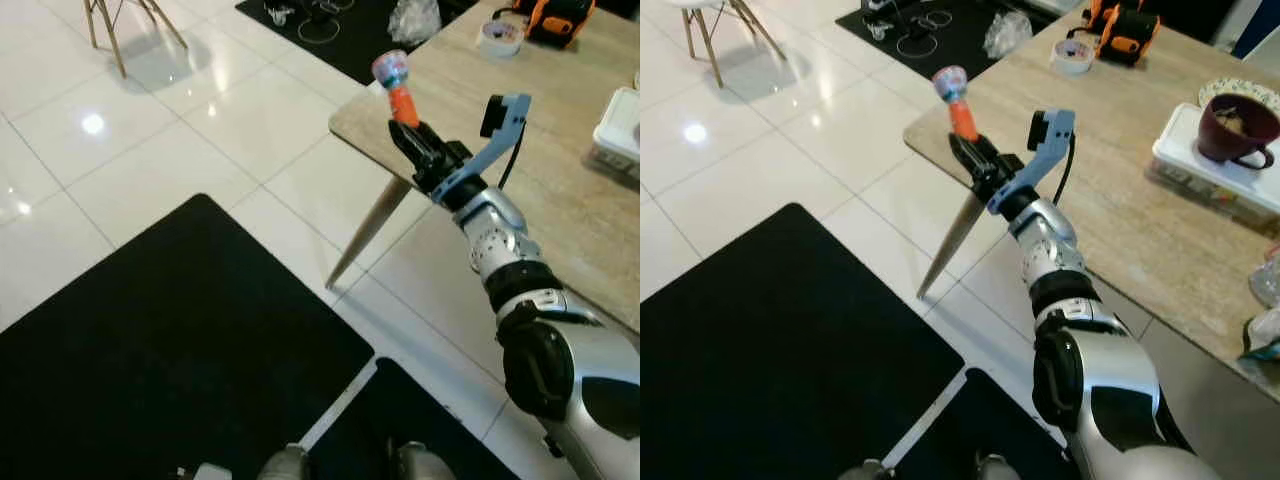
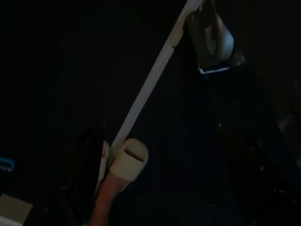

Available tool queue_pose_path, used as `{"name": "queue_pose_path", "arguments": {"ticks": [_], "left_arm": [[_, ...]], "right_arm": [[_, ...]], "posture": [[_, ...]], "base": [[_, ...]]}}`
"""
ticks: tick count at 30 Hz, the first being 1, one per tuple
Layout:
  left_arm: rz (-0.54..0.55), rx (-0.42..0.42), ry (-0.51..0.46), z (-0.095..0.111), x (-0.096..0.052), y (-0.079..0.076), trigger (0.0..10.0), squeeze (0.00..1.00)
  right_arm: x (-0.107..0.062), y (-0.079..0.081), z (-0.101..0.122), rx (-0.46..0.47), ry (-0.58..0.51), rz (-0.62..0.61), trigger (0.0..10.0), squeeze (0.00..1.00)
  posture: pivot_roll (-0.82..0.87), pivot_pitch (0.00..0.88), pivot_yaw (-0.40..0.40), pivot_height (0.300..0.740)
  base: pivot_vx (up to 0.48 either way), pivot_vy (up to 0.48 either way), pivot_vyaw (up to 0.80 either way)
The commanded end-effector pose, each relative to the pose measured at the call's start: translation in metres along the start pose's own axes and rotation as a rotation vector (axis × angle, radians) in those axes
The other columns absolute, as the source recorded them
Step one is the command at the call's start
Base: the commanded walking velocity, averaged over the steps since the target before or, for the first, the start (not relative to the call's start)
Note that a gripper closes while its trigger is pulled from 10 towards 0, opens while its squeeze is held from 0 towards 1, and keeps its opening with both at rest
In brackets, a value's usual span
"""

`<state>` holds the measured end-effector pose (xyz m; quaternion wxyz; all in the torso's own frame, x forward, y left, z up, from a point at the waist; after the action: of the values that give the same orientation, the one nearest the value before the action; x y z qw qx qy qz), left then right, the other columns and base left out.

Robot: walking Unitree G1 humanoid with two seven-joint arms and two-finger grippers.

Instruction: Restocking fridge

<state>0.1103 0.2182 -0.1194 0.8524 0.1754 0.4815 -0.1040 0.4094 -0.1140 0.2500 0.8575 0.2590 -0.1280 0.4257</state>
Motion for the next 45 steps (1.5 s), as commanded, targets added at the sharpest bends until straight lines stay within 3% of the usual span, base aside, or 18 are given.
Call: {"name": "queue_pose_path", "arguments": {"ticks": [1,4,6,7,10,13,17,21,23,25,26,28,29,31,33,37,40,45], "left_arm": [[-0.009,-0.045,0.04,-0.011,-0.002,-0.009,10.0,0.0],[0.024,-0.091,0.012,-0.001,0.001,-0.001,10.0,0.0],[0.083,-0.248,-0.092,0.021,0.004,0.022,10.0,0.0],[0.083,-0.248,-0.092,0.021,0.004,0.022,10.0,0.0],[0.19,-0.375,-0.213,0.044,0.001,0.062,10.0,0.0],[0.236,-0.383,-0.226,0.047,-0.001,0.076,10.0,0.0],[0.409,-0.297,-0.14,0.036,-0.015,0.121,10.0,0.0],[0.487,-0.267,-0.092,0.028,-0.023,0.139,10.0,0.0],[0.486,-0.47,-0.249,0.046,-0.028,0.157,10.0,0.0],[0.486,-0.47,-0.249,0.046,-0.028,0.157,10.0,0.0],[0.383,-0.609,-0.444,0.076,-0.028,0.162,10.0,0.0],[0.202,-0.725,-0.732,0.12,-0.034,0.165,10.0,0.0],[0.202,-0.725,-0.732,0.12,-0.034,0.165,10.0,0.0],[-0.083,-0.701,-0.979,0.166,-0.044,0.149,10.0,0.0],[-0.083,-0.701,-0.979,0.166,-0.044,0.149,10.0,0.0],[-0.341,-0.617,-1.143,0.2,-0.061,0.126,10.0,0.0],[-0.633,-0.501,-1.261,0.227,-0.088,0.091,10.0,0.0],[-0.822,-0.409,-1.341,0.242,-0.112,0.067,10.0,0.0]], "right_arm": [[-0.006,0.002,-0.006,0.011,0.035,0.057,0.0,0.0],[-0.019,0.003,-0.015,0.013,0.1,0.132,0.0,0.0],[-0.035,-0.005,-0.021,0.002,0.137,0.111,0.0,0.0],[-0.035,-0.005,-0.021,0.002,0.137,0.111,0.0,0.0],[-0.051,-0.016,-0.023,-0.017,0.144,0.038,0.0,0.0],[-0.054,-0.018,-0.023,-0.021,0.142,0.018,0.0,0.0],[-0.062,-0.021,-0.025,-0.033,0.158,-0.008,0.0,0.0],[-0.065,-0.021,-0.027,-0.038,0.171,-0.005,0.0,0.0],[-0.068,-0.019,-0.03,-0.038,0.195,0.025,0.0,0.0],[-0.068,-0.019,-0.03,-0.038,0.195,0.025,0.0,0.0],[-0.069,-0.015,-0.035,-0.03,0.219,0.067,0.0,0.0],[-0.07,-0.008,-0.041,-0.014,0.254,0.13,0.0,0.0],[-0.07,-0.008,-0.041,-0.014,0.254,0.13,0.0,0.0],[-0.071,0.0,-0.051,0.002,0.305,0.199,0.0,0.0],[-0.071,0.0,-0.051,0.002,0.305,0.199,0.0,0.0],[-0.072,0.008,-0.061,0.021,0.343,0.247,0.0,0.0],[-0.073,0.021,-0.074,0.06,0.374,0.316,0.0,0.0],[-0.077,0.032,-0.085,0.091,0.427,0.383,0.0,0.0]], "posture": [[0.1,0.157,-0.029,0.74],[0.09,0.144,-0.033,0.74],[0.09,0.13,-0.034,0.74],[0.09,0.13,-0.034,0.74],[0.09,0.125,-0.031,0.74],[0.09,0.123,-0.03,0.74],[0.09,0.11,-0.021,0.74],[0.09,0.109,-0.018,0.74],[0.08,0.104,-0.017,0.74],[0.08,0.104,-0.017,0.74],[0.08,0.103,-0.02,0.74],[0.08,0.101,-0.021,0.74],[0.08,0.101,-0.021,0.74],[0.07,0.1,-0.023,0.74],[0.07,0.1,-0.023,0.74],[0.07,0.102,-0.022,0.74],[0.06,0.104,-0.024,0.74],[0.06,0.103,-0.025,0.74]], "base": [[0.0,0.0,0.0],[0.0,0.0,0.0],[0.0,0.0,0.0],[0.0,0.0,0.0],[0.0,0.0,0.0],[0.0,0.0,0.0],[0.0,0.0,0.0],[0.0,0.0,0.0],[0.0,0.0,0.0],[0.0,0.0,0.0],[0.0,0.0,0.0],[0.0,0.0,0.0],[0.0,0.0,0.0],[0.0,0.0,0.0],[0.0,0.0,0.0],[0.0,0.0,0.0],[0.0,0.0,0.0],[0.0,0.0,0.0]]}}
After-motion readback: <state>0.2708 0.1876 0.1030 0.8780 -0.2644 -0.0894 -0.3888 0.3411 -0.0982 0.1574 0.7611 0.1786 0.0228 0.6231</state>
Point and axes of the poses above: a point about 5 cm out from each wrist's last joint towards the gripper, its own x axis pointing out of the wrist towards the gripper, its own z axis along the axis of the wrist's last joint, y = z × x, the point moved 2 cm from there along x, pointing out of the wrist towards the gripper, and after that the axes turned 10 degrees about x, right-handed, at the moved point
